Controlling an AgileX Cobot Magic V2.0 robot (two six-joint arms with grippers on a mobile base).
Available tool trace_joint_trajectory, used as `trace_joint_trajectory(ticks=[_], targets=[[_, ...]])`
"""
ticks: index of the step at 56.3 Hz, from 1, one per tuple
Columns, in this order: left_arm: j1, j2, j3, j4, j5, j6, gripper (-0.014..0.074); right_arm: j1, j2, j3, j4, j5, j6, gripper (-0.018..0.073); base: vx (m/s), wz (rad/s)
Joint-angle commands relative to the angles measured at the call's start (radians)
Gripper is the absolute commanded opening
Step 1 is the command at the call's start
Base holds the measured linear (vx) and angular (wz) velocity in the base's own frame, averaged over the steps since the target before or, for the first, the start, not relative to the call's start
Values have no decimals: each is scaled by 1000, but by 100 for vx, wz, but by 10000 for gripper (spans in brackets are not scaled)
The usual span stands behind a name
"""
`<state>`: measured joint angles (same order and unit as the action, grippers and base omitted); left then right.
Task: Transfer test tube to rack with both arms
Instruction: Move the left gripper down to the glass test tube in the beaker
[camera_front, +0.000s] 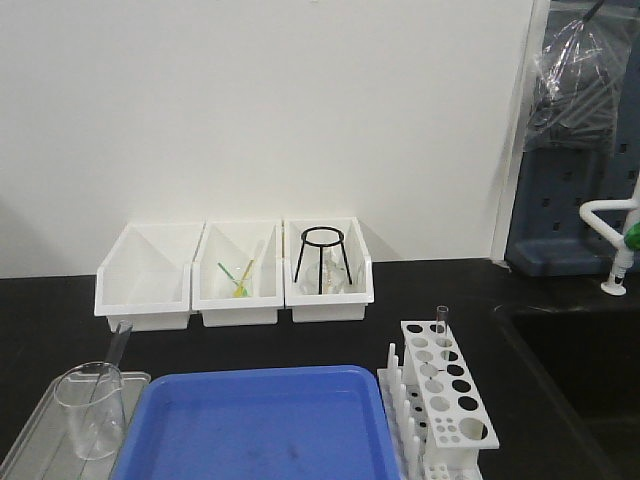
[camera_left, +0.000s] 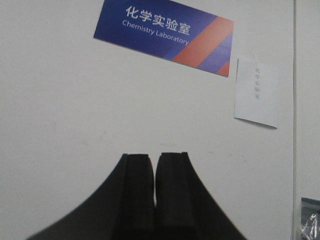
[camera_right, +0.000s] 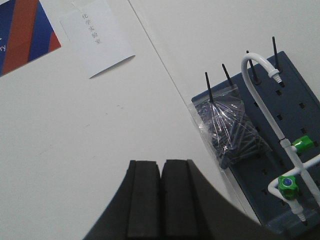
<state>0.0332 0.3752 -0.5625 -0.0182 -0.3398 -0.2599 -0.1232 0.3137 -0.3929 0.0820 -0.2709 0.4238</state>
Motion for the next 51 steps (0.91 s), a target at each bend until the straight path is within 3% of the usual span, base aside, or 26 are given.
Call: trace_joint_trajectory(ticks=[1,18,28,40,47,51], targets=[[-1,98,-93,-5,-12,-6,160,-4,106,-97,-20,-61,1,-11,0,0],[-1,343,-201,-5,14,-48,160,-4,333,-181,-22,-81,7,-11,0,0],[-3,501,-258,9,13,-59,160,-4,410,-181,-108,-84,68,-11,0,0],[-31,700,-327,167,-17,-56,160,-4,474,-181,-320,-111,185,-11,0,0],[-41,779,-344,361,-80,-56,162,-4,512,-181,-467,-177,273,-11,0,0],[-41,817,-344,431,-87,-60,162,-4,537,-181,-553,-229,305,-11,0,0]])
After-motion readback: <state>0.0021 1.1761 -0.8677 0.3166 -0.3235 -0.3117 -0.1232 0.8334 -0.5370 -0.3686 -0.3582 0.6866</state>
